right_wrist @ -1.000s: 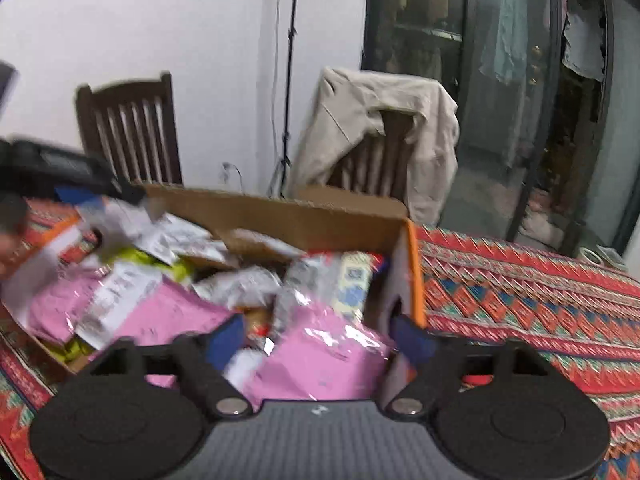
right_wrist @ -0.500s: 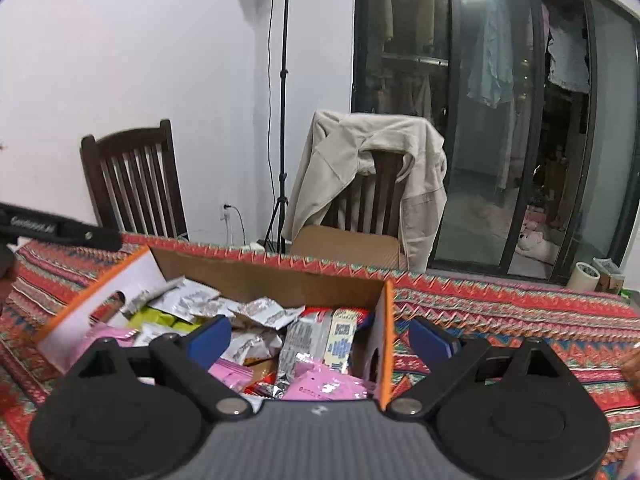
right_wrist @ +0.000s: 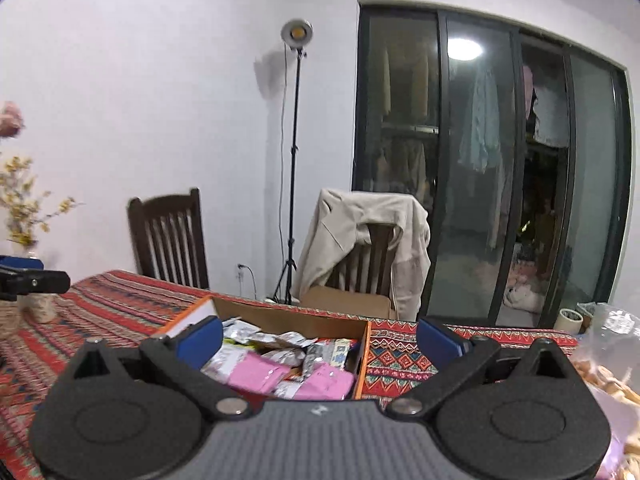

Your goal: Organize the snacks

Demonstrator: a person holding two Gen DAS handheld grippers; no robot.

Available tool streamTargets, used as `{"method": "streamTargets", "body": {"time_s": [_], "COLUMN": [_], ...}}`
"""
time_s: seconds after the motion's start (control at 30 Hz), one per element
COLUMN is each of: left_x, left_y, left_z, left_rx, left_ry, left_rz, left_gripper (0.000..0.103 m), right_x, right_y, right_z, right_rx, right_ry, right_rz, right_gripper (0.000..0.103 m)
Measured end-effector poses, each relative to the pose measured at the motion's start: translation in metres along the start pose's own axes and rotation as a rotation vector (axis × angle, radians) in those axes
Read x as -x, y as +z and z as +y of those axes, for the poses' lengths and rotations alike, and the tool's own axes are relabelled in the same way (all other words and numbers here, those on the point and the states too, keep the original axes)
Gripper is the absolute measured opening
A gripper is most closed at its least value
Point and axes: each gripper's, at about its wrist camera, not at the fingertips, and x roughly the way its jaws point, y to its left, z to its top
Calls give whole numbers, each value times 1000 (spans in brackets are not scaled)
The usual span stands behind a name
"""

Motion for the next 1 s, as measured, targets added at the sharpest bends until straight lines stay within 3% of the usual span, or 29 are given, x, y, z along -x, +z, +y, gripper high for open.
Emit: {"method": "streamTargets", "body": {"time_s": [0.2,0.33,0.53,0.63,0.8,1.0], "left_x": [105,169,246,266,273,255], "left_y": [-46,-93,-158,-187,-228,-255], "left_z": [-12,-23,-37,-37,-30,-27], "left_rx": [-13,-43,-44,-23,41,46], "left_ry": [-12,36,78,105,84,110], "left_rz": [-114,-199,-238,-190,-120,-56], "left_gripper": [103,103,103,103,103,103], "right_x": [92,153,236,267,295,287], "right_y": [-35,-70,-125,-156,-211,-266], "right_z": [24,47,84,99,115,130], "right_rx": [1,12,60,58,-15,23], "right_ry": [-7,-2,-17,-1,44,-44], "right_rz": [-85,-129,-176,-169,-145,-91], "right_gripper": [103,103,103,103,103,103]}}
